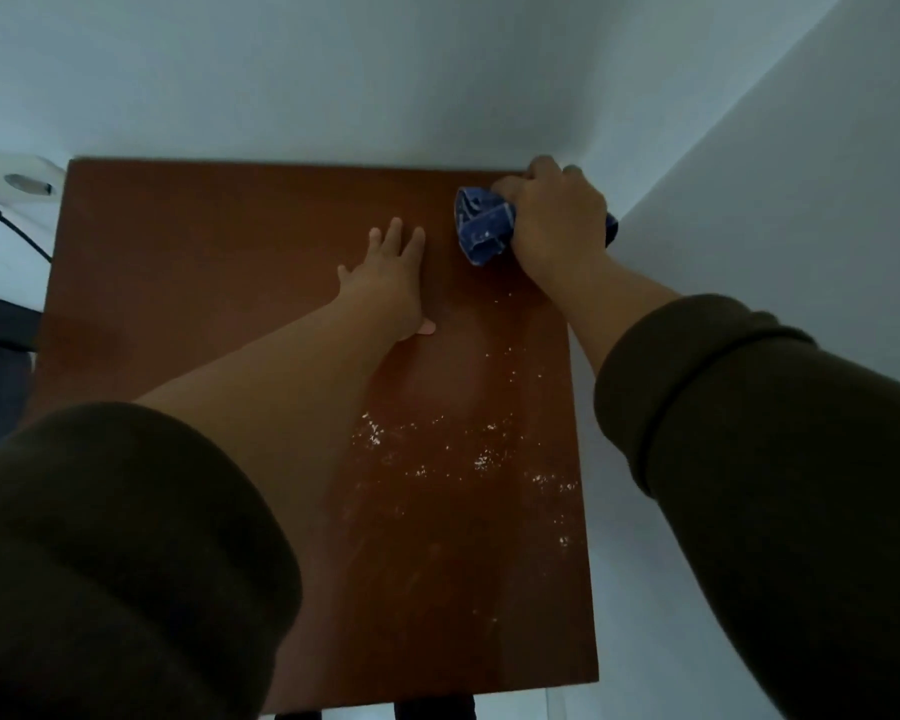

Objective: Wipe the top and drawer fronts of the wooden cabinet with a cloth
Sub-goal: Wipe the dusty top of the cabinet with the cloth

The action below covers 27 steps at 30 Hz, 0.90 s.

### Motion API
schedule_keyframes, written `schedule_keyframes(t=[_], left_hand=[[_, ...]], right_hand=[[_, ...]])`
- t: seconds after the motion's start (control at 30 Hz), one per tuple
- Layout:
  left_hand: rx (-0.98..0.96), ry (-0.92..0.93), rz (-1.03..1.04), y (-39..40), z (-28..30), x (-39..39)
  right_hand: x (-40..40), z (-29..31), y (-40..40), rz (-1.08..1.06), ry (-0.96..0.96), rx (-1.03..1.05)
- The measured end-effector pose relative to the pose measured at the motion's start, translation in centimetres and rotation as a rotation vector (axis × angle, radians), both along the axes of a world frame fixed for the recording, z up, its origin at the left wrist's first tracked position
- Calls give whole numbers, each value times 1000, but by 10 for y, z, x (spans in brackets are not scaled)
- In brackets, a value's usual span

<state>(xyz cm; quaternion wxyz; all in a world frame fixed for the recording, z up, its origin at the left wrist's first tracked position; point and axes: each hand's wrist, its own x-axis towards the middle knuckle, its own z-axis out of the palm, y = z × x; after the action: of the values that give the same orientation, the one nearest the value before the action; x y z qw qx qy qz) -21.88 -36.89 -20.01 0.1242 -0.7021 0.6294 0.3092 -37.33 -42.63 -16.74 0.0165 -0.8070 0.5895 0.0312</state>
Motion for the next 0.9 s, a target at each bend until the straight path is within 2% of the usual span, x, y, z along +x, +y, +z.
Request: schedule_keyframes(t=[0.23,0.53,0.67,0.9], left_hand=[[50,1,35,-2,4,-2],[49,16,50,-2,3,-4],[27,29,44,0,2,-4],[-11,33,63,6,4,-6]], right_hand=[[9,-18,-41,-48,35,17],[12,-20,-53,1,134,63],[2,-17,-23,32,84,102],[-13,-9,84,50,37,165]])
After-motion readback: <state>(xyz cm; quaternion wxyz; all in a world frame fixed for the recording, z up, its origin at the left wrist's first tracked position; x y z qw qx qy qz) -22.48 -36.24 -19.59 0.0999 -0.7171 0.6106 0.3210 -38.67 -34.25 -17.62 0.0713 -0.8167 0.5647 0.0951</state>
